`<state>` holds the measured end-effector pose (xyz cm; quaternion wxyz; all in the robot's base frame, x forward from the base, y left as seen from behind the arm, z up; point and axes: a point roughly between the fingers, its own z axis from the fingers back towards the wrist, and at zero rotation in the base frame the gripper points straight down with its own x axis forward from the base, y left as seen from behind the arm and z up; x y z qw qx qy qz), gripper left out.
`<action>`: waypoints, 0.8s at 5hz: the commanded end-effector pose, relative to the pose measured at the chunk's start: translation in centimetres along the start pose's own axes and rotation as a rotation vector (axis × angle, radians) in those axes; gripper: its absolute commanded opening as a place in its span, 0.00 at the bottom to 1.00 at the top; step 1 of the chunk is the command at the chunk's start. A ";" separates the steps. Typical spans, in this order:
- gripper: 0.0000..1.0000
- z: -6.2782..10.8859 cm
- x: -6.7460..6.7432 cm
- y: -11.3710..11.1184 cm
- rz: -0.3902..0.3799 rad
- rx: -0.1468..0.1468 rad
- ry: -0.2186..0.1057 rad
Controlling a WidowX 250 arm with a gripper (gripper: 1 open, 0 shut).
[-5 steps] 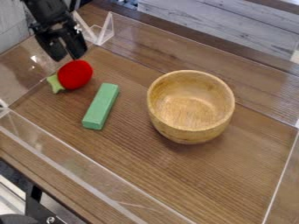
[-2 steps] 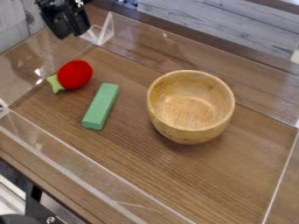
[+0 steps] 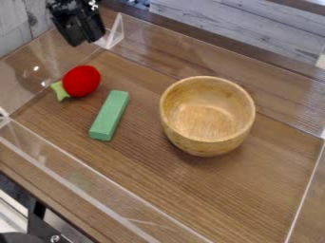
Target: Move the red object to the left side of the table
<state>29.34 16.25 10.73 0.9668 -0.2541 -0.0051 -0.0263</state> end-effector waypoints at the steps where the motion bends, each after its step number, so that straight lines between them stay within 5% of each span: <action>1: 1.00 0.8 0.5 -1.9 -0.046 0.014 -0.029; 2: 1.00 0.3 0.6 -2.9 -0.062 -0.014 -0.018; 3: 0.00 -0.2 0.9 -2.6 -0.081 -0.023 0.004; 4: 0.00 -0.7 1.1 -2.1 -0.097 -0.032 0.024</action>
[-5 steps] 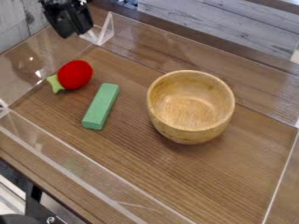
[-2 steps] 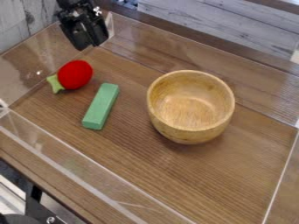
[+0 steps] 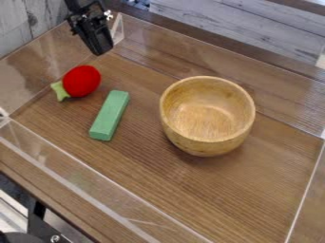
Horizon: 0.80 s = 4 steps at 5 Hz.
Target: Move the red object to the left side of the table
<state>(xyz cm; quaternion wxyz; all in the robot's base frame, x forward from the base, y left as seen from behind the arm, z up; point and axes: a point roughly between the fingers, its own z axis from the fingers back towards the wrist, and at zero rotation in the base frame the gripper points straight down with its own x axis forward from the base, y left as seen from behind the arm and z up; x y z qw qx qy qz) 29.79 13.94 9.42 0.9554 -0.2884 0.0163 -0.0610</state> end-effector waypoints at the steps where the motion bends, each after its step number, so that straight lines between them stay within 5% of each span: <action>1: 0.00 1.9 -0.5 0.2 -0.049 0.033 -0.012; 2: 1.00 2.2 -1.4 1.2 -0.058 0.014 0.001; 4: 1.00 2.2 -3.6 1.5 -0.048 -0.027 -0.005</action>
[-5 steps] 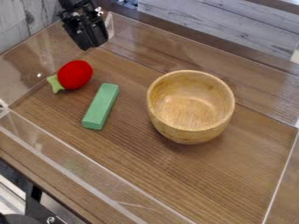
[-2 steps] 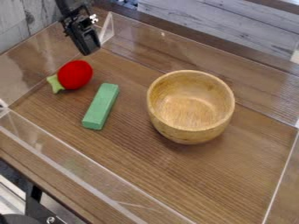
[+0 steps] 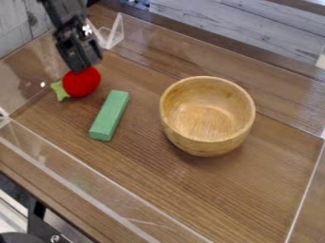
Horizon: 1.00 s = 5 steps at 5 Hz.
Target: Move the red object to the left side of the table
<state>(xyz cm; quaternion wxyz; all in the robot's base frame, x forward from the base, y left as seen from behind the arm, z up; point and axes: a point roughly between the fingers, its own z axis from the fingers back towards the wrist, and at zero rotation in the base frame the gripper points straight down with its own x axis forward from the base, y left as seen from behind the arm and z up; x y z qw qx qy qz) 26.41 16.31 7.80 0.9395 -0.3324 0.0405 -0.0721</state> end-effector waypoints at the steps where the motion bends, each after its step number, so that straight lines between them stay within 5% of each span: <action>1: 0.00 1.8 -1.1 -2.0 -0.025 0.050 -0.066; 2: 1.00 2.3 -0.9 -2.9 -0.015 0.044 -0.072; 3: 1.00 2.8 -0.5 -3.9 -0.004 0.037 -0.080; 5: 1.00 2.4 1.3 -5.9 0.087 0.020 -0.157</action>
